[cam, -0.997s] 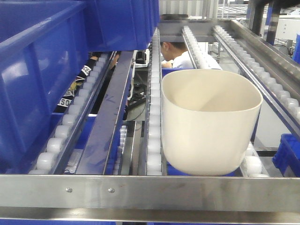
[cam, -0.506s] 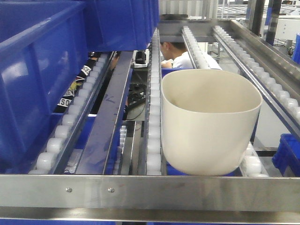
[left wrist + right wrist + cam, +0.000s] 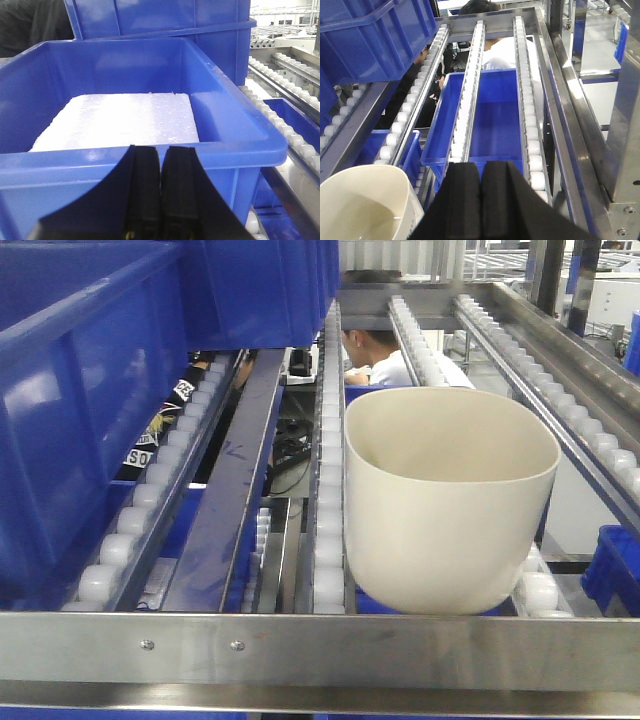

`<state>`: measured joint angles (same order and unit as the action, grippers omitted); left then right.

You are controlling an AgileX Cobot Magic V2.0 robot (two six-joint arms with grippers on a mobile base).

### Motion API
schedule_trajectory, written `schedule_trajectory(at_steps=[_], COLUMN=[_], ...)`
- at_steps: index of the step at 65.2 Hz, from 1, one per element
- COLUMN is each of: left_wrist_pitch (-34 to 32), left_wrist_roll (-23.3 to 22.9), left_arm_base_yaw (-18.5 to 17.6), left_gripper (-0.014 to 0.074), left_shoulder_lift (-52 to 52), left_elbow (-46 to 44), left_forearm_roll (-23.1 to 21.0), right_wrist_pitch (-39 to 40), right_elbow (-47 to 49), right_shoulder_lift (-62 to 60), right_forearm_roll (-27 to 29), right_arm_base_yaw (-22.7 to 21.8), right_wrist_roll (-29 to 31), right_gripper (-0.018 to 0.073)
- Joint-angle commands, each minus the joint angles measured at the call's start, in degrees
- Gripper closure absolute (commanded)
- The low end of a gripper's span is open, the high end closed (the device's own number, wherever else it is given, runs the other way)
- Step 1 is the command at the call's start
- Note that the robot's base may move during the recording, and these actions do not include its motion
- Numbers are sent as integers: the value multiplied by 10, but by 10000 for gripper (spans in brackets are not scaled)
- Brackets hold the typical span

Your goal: Move white bin to right shelf second layer

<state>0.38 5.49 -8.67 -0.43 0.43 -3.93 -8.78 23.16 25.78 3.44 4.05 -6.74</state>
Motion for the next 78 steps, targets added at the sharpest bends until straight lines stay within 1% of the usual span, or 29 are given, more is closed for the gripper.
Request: schedule_trajectory(at_steps=[1,26,34,48,60,70,78], left_wrist_pitch=[-50,-50,-50,-50,-50,-50,-50], left_wrist_roll=[-4,-4,-4,-4,-4,-4,-4], left_arm_base_yaw=[-1,-1,-1,-1,-1,-1,-1], left_gripper=[512,512,512,512,512,512,512], left_shoulder_lift=[-8,-8,-8,-8,-8,-8,-8], left_elbow=[19,19,19,19,19,19,19], left_forearm_roll=[-3,-3,-3,-3,-3,-3,-3], right_wrist_pitch=[55,56,59,68,74,88,92], right_elbow=[17,10,-25,-135,-203,-234,-239], right_shoulder_lift=[2,-11,-46,-147,-217,-256,-276], right_forearm_roll=[1,-3,-3,-12,-16,-16,-16], right_arm_base_yaw=[-3,-3,-3,-3,-3,-24,-43], right_wrist_roll=[2,7,7,7,7,7,7], right_gripper=[536,536,536,536,536,536,536])
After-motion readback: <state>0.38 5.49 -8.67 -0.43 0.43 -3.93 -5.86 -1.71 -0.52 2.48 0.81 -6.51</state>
